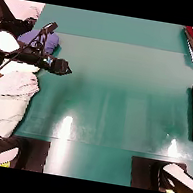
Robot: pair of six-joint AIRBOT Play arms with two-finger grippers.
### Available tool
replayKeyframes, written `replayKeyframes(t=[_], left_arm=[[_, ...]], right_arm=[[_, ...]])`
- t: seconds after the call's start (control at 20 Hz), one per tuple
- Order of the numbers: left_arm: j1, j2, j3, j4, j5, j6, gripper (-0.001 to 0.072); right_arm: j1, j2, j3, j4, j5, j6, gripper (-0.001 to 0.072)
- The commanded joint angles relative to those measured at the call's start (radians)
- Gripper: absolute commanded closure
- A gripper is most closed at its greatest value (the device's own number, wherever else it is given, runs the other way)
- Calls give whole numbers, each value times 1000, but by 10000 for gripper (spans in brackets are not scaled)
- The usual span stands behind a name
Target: Fold the shirts.
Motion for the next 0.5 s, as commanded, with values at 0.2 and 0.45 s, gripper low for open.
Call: replayKeyframes(t=[0.2,0.45], left_arm=[[0,1,1,0,48,-1,581],[0,0,1,0,59,-1,581]], right_arm=[[535,71,18,40,-42,4,696],[672,73,19,41,-42,4,696]])
